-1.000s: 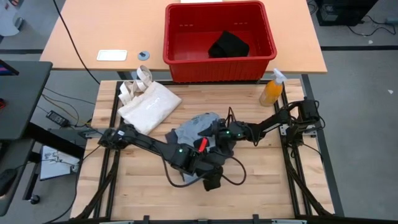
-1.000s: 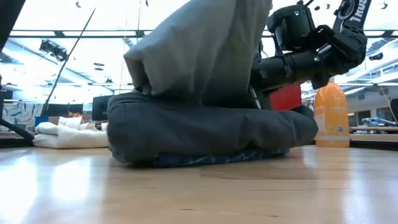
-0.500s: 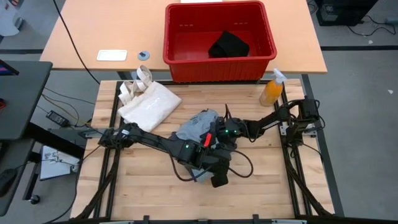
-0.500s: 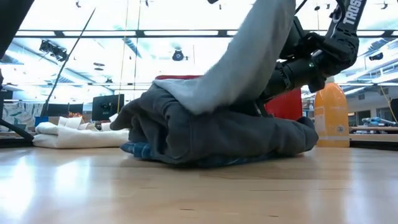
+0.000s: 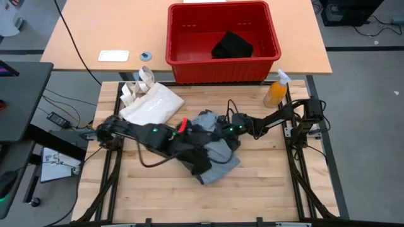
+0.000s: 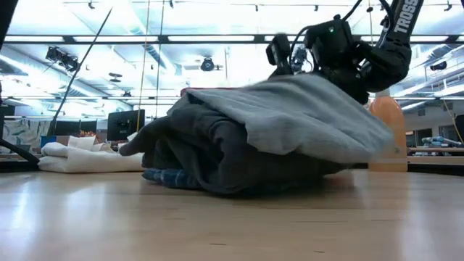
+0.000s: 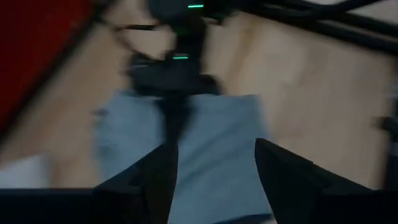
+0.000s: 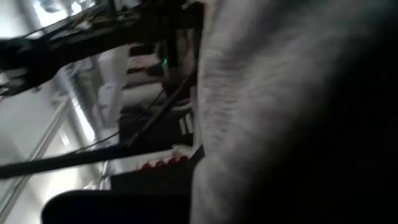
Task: Fold Laundry from Bin
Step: Put the light gray t-shirt into the red organizer bin, then put the dark gray shorts into the red organizer bin
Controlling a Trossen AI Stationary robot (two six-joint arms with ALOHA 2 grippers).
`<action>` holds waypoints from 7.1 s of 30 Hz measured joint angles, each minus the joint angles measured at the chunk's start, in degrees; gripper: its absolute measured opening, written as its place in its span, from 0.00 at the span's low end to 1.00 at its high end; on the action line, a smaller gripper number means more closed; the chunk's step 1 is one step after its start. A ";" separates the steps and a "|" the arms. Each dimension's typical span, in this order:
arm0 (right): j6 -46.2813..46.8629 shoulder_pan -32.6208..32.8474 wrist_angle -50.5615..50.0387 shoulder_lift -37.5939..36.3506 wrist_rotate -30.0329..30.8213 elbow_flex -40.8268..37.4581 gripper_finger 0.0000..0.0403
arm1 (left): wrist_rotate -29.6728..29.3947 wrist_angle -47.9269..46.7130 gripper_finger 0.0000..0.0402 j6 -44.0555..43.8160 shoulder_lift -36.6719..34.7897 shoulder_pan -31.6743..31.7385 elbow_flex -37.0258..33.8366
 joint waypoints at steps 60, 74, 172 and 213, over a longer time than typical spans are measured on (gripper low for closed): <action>-8.98 -46.82 -28.70 -18.25 5.17 41.68 0.05 | 60.81 6.74 0.09 64.75 -16.84 59.85 -0.54; -5.67 -61.37 -22.81 8.45 -2.78 62.64 0.05 | 60.81 10.60 0.04 65.58 -11.93 69.07 -0.57; -128.36 -57.46 -90.95 14.80 14.93 76.32 0.66 | 60.78 9.63 0.04 64.05 -11.76 73.72 -0.57; -128.63 -58.39 -83.14 20.23 37.83 74.96 0.31 | 60.05 12.54 0.04 54.75 -11.60 71.03 -0.57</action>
